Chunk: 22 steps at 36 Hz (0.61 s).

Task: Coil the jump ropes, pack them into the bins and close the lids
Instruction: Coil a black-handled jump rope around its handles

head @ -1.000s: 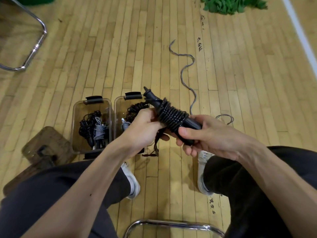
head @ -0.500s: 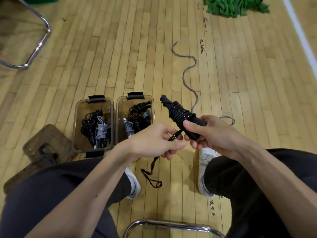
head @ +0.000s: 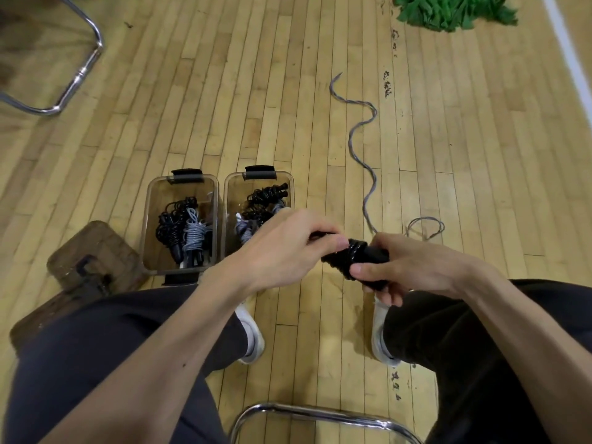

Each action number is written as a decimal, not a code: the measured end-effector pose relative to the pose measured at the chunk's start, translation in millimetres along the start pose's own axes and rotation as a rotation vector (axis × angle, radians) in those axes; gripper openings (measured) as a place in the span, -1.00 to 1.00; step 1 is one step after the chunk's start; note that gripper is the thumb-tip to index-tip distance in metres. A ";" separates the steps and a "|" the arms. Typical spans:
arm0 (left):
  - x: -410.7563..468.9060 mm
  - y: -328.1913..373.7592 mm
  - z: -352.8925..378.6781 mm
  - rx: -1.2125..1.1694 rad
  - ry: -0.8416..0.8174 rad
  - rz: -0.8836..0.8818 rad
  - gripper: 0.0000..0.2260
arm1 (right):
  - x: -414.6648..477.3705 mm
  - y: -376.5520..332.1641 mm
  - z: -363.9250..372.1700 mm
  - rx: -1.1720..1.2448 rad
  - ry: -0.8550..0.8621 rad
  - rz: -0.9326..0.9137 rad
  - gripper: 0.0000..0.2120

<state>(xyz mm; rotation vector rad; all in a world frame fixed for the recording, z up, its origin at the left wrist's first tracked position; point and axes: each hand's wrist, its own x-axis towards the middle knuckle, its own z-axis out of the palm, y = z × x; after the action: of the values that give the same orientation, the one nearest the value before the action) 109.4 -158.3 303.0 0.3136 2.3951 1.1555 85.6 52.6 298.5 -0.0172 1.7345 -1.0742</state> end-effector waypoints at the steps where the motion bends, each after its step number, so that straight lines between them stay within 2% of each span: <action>1: -0.5 0.6 0.4 0.010 -0.002 0.012 -0.80 | -0.3 -0.6 1.4 -0.015 -0.044 0.013 -0.69; 6: 0.6 -3.7 2.0 0.001 -0.035 0.043 -0.86 | 0.8 2.3 6.4 -0.029 -0.238 0.052 -0.57; 10: 2.7 -1.3 2.4 -0.022 -0.050 0.065 -0.89 | 0.7 4.5 7.3 -0.027 -0.322 0.030 -0.45; 15: 5.1 -1.3 9.8 -0.029 -0.105 0.063 -0.84 | -3.2 3.0 9.8 -0.039 -0.417 -0.015 -0.62; 19: 5.5 -0.6 10.0 -0.058 -0.144 0.042 -0.77 | -5.9 0.6 12.3 -0.071 -0.430 -0.053 -0.64; 22: 8.5 -2.6 7.6 -0.121 -0.146 0.011 -0.81 | -7.5 1.3 10.7 -0.085 -0.430 -0.073 -0.61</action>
<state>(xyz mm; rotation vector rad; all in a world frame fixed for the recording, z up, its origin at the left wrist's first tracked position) 105.7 -151.5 294.3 0.3593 2.1909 1.2327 97.7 50.1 302.7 -0.3434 1.3955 -0.9648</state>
